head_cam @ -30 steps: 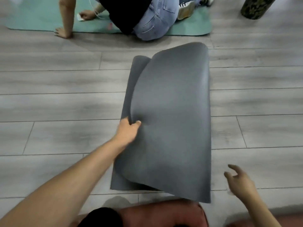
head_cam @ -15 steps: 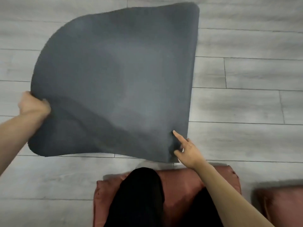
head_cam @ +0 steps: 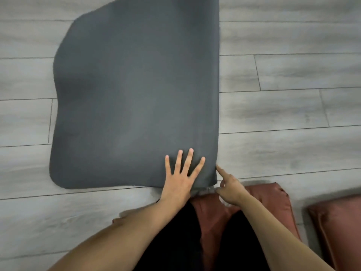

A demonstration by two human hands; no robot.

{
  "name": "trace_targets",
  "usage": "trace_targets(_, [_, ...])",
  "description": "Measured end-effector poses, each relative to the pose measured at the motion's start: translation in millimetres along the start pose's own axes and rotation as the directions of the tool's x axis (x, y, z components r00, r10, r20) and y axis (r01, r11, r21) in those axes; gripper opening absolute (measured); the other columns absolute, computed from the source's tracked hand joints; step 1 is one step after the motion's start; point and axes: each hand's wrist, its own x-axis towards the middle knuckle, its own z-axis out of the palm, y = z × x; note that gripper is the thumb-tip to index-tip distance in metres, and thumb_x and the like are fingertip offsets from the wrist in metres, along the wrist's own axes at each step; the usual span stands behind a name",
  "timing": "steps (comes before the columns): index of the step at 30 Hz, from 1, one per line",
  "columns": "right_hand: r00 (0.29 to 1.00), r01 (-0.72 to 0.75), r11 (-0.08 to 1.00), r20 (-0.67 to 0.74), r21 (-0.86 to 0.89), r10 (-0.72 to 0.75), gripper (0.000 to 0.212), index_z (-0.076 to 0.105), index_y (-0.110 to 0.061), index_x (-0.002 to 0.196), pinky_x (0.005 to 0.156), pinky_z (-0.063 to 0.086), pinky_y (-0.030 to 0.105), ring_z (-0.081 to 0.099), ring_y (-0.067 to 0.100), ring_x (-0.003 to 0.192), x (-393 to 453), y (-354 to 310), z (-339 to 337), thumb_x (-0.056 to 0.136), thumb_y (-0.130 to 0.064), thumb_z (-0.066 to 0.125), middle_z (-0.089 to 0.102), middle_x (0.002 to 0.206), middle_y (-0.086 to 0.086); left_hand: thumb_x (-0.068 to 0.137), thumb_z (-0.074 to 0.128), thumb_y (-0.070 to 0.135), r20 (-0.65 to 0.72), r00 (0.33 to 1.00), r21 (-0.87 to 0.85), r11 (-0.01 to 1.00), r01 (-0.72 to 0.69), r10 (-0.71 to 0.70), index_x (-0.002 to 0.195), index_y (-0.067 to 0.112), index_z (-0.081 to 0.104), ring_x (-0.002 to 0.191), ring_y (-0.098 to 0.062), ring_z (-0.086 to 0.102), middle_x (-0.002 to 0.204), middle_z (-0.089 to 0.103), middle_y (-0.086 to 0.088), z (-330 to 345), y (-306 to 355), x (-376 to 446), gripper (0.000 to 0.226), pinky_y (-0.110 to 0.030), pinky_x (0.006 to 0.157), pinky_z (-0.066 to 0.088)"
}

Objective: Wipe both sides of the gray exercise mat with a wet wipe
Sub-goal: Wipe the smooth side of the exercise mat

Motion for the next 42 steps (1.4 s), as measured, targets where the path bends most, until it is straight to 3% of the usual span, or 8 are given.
trace_targets(11, [0.902,0.167,0.93,-0.431,0.327,-0.011,0.096,0.027,-0.043,0.142,0.086,0.051,0.037,0.058,0.018,0.103,-33,-79,58,0.061,-0.065,0.074,0.05,0.115,-0.004,0.083,0.057,-0.001,-0.246,0.932,-0.565,0.82,0.086,-0.267,0.162,0.037,0.019,0.156,-0.02,0.02,0.17,0.015,0.011,-78,-32,-9,0.096,-0.046,0.121,0.033])
trace_targets(17, [0.86,0.107,0.931,-0.503,0.348,0.089,0.04,0.058,-0.028,0.117,0.077,0.049,0.037,0.06,0.034,0.09,-28,-117,31,0.078,-0.019,0.06,0.05,0.104,0.006,0.077,0.058,-0.009,-0.366,0.857,-0.653,0.757,0.042,-0.363,0.158,0.045,0.026,0.153,-0.007,0.024,0.167,0.017,0.022,-122,-64,-25,0.102,-0.031,0.113,0.034])
trace_targets(20, [0.654,0.158,0.979,-0.756,0.129,-0.006,0.054,0.06,-0.035,0.121,0.068,0.049,0.036,0.06,0.034,0.083,-45,-78,-53,0.074,-0.007,0.06,0.043,0.111,0.002,0.073,0.057,-0.017,-0.301,0.915,-0.502,0.86,0.09,-0.271,0.161,0.042,0.017,0.153,-0.021,0.026,0.17,0.014,0.011,-113,-76,-22,0.113,-0.036,0.115,0.038])
trace_targets(22, [0.368,0.194,0.963,-0.895,-0.189,-0.25,0.061,0.06,-0.034,0.125,0.072,0.048,0.039,0.058,0.033,0.089,-59,-60,-121,0.074,-0.002,0.061,0.046,0.122,0.004,0.075,0.056,-0.017,-0.257,0.949,-0.422,0.905,0.059,-0.182,0.161,0.04,0.008,0.154,-0.029,0.023,0.17,0.012,0.005,-107,-60,-5,0.113,-0.042,0.121,0.033])
trace_targets(26, [-0.094,0.078,0.765,-0.768,-0.64,-0.633,0.06,0.064,-0.028,0.126,0.072,0.039,0.043,0.049,0.03,0.079,-92,-49,-192,0.081,0.01,0.051,0.06,0.12,0.01,0.079,0.053,-0.013,-0.245,0.963,-0.35,0.937,0.022,-0.115,0.161,0.039,-0.008,0.156,-0.029,0.015,0.171,0.007,0.004,-85,-7,37,0.114,-0.048,0.122,0.029])
trace_targets(28, [-0.019,0.018,0.758,-0.758,-0.653,-0.652,0.061,0.063,-0.029,0.127,0.069,0.037,0.044,0.046,0.031,0.075,-87,-20,-182,0.083,0.01,0.05,0.059,0.121,0.011,0.085,0.049,-0.013,-0.189,0.975,-0.311,0.949,0.05,-0.114,0.157,0.045,-0.016,0.157,-0.029,0.013,0.172,0.002,0.005,-73,4,45,0.113,-0.048,0.123,0.026])
trace_targets(35, [0.78,-0.214,0.827,-0.6,-0.52,-0.175,0.061,0.057,-0.038,0.132,0.072,0.044,0.037,0.054,0.026,0.078,-29,106,-112,0.08,-0.007,0.057,0.046,0.1,0.003,0.097,0.043,-0.01,0.282,0.957,-0.133,0.986,0.103,-0.062,0.162,0.035,-0.004,0.157,-0.034,0.004,0.172,-0.004,-0.002,-24,42,62,0.092,-0.06,0.121,0.022])
trace_targets(42, [0.874,-0.024,1.0,-0.486,-0.02,0.011,0.039,0.062,-0.028,0.12,0.081,0.049,0.032,0.059,0.023,0.084,-8,128,-138,0.081,-0.022,0.059,0.049,0.101,0.001,0.095,0.041,-0.014,0.326,0.932,-0.103,0.974,0.201,-0.158,0.159,0.041,-0.014,0.158,-0.031,-0.006,0.17,-0.016,0.002,15,61,62,0.101,-0.057,0.125,0.01])
